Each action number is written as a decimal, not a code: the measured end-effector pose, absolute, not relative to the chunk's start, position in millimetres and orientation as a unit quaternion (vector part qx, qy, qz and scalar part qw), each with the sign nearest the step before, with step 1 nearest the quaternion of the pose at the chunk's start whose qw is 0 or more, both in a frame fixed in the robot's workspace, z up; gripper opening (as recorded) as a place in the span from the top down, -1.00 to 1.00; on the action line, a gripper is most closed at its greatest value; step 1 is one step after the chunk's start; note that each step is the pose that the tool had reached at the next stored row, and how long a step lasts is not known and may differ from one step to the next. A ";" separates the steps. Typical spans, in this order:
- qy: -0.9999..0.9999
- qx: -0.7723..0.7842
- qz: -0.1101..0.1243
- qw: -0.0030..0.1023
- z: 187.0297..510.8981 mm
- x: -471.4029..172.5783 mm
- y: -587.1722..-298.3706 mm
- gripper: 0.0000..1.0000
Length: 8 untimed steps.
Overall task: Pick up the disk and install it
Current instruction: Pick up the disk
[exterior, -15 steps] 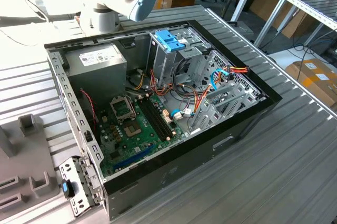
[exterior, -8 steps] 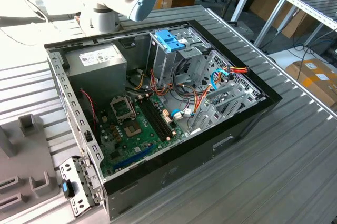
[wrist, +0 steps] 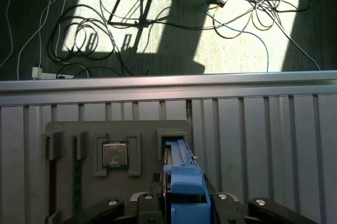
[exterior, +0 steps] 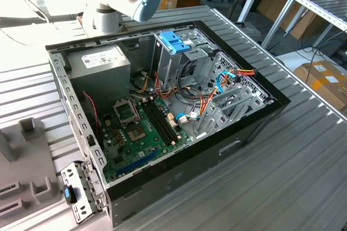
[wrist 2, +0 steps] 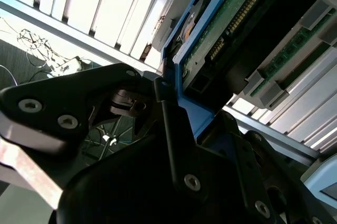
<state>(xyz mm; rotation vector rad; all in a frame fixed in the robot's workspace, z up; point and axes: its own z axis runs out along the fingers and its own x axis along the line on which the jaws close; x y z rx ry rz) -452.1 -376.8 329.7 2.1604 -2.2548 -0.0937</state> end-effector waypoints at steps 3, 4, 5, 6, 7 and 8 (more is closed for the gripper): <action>-0.722 0.692 -0.030 0.009 331.9 -452.1 -376.8 0.25; -0.722 0.692 -0.030 0.009 332.9 -452.2 -376.8 0.25; -0.722 0.692 -0.030 0.009 333.5 -452.2 -376.8 0.25; -0.722 0.691 -0.030 0.009 334.0 -452.2 -376.8 0.25; -0.722 0.692 -0.030 0.009 334.6 -452.2 -376.8 0.25; -0.722 0.692 -0.030 0.009 335.0 -452.2 -376.8 0.25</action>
